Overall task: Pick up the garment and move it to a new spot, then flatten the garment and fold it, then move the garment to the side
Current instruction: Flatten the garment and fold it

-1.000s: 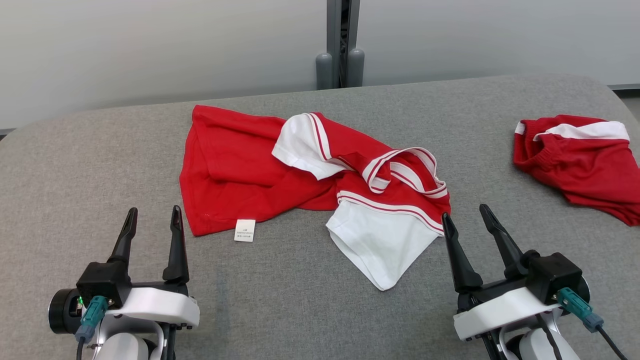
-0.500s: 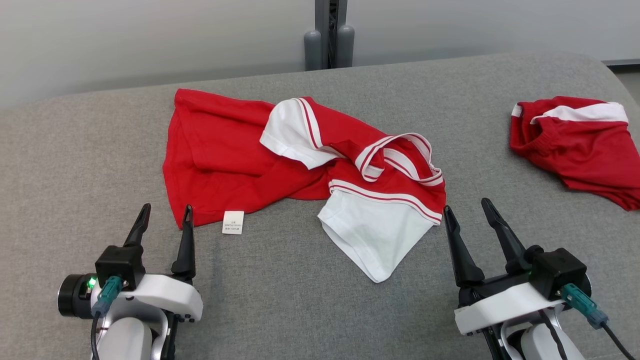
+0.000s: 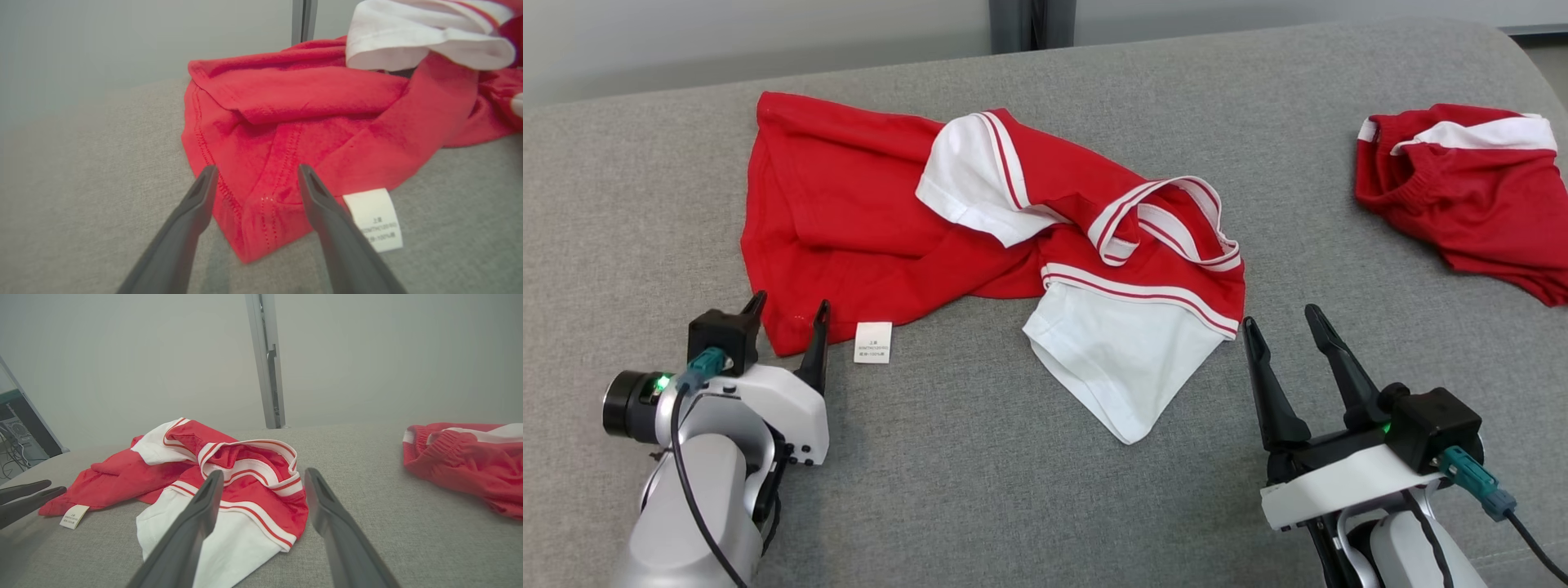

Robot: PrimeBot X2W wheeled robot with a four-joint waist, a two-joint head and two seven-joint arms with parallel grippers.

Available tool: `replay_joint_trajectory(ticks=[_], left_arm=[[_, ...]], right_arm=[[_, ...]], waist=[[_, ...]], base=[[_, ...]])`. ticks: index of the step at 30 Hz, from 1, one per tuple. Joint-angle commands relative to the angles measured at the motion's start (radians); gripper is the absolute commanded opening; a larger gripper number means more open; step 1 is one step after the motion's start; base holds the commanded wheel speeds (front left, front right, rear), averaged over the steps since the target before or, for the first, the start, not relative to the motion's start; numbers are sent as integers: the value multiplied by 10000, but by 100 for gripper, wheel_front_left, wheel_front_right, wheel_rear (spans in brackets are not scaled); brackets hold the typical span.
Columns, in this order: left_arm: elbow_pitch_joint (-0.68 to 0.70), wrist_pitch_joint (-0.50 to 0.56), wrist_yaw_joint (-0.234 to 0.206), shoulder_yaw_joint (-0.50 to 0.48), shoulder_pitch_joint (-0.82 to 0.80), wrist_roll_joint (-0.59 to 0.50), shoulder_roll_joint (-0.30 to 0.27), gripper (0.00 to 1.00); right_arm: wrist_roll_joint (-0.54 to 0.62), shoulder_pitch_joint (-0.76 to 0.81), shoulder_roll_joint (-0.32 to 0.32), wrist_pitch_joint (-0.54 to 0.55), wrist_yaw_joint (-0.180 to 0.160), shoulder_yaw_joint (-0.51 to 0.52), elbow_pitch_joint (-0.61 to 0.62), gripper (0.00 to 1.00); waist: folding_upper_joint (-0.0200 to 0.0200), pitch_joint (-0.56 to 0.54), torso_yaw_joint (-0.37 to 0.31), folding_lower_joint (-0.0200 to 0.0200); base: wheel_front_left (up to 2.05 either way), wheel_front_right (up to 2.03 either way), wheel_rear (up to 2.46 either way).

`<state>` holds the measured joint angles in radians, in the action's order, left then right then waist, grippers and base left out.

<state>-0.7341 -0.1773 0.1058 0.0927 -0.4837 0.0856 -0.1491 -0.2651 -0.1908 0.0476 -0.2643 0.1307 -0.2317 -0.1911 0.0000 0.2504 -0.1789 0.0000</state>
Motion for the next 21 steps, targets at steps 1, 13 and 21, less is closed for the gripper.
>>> replay_joint_trajectory(ticks=[1,13,21], left_arm=[[-182,115,84,101,-310,27,-118,100],[-582,1064,250,1220,-624,613,-241,100],[-210,1300,248,1849,-389,1317,-408,33]], right_arm=[[-60,-66,56,3,3,31,-4,100],[-77,-126,56,3,3,50,-81,100],[-85,-124,58,3,3,49,-131,100]], waist=[[0,62,-28,0],[0,66,55,0],[0,1,115,0]], base=[[0,0,0],[0,0,0],[0,0,0]])
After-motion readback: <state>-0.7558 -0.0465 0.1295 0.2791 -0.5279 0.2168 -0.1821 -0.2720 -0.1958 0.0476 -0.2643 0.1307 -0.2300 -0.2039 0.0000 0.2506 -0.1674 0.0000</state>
